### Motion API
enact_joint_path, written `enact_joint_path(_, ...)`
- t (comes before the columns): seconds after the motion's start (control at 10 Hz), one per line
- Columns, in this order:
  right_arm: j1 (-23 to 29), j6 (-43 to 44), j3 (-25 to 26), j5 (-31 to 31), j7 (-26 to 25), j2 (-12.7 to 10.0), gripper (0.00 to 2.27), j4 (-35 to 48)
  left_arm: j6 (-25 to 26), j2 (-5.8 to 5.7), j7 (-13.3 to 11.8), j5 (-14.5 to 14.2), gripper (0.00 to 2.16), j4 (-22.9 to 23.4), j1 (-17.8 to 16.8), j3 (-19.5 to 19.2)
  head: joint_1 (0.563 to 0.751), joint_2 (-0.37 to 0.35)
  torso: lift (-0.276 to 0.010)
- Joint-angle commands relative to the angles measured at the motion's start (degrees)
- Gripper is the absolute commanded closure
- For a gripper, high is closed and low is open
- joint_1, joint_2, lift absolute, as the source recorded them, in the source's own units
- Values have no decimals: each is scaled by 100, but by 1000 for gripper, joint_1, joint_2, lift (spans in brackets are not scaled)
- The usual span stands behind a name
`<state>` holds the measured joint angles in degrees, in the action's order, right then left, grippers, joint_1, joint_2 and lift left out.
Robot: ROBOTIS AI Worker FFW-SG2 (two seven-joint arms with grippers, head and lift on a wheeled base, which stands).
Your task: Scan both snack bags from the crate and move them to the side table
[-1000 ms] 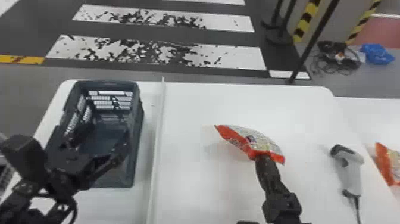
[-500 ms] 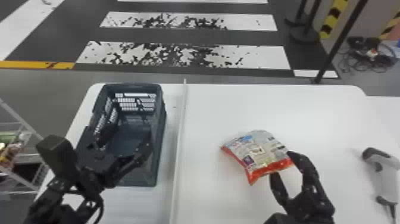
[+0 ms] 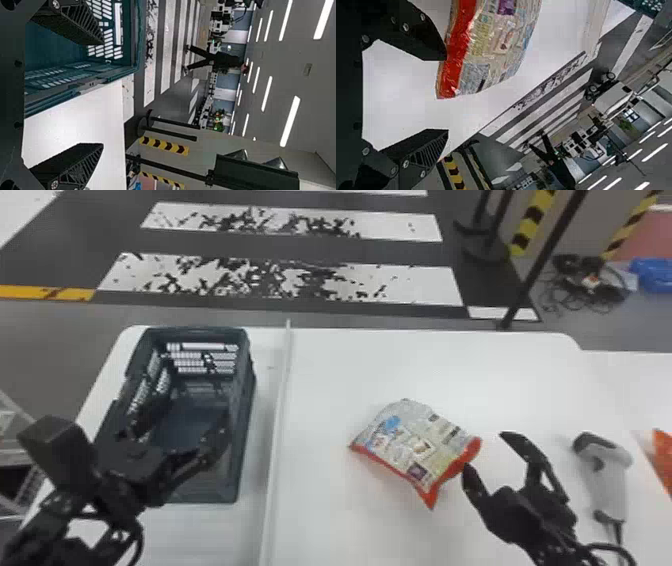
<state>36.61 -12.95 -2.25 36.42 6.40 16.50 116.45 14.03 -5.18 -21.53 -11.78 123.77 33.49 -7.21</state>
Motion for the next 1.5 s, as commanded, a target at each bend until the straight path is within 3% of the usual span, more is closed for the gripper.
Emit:
enact_joint_path(0.0,-40,-301,155,-91,46,-77,974,35,0,0,-9,0,83,-2,0,0,695,-83,-75)
enact_joint_path(0.1,-75,-530,208,-100,116,-121,1588,53,0,0,-9,0,83,-2,0,0,695,-92,-75)
enact_joint_path(0.2,-75,-565,278,-267,309,-121,1821,132,17,0,-9,0,83,-2,9,0,695,-115,-75)
enact_joint_path(0.3,-75,-565,366,-768,670,-130,2260,246,0,9,-9,0,83,-2,9,0,695,-127,-75)
enact_joint_path(0.5,-93,-354,585,-1884,1619,-174,2256,510,17,18,-9,0,83,-2,9,0,695,-104,-75)
enact_joint_path(0.7,-268,-336,585,-2754,2375,-200,2256,624,17,26,-9,9,87,-2,18,0,695,-37,-75)
enact_joint_path(1.2,-919,-336,-100,-2895,3438,-218,2256,53,17,35,-17,18,87,7,18,18,695,104,-75)
enact_joint_path(1.4,-1358,-336,-188,-2904,3447,-271,2256,-422,17,9,-26,18,87,16,18,26,695,130,-75)
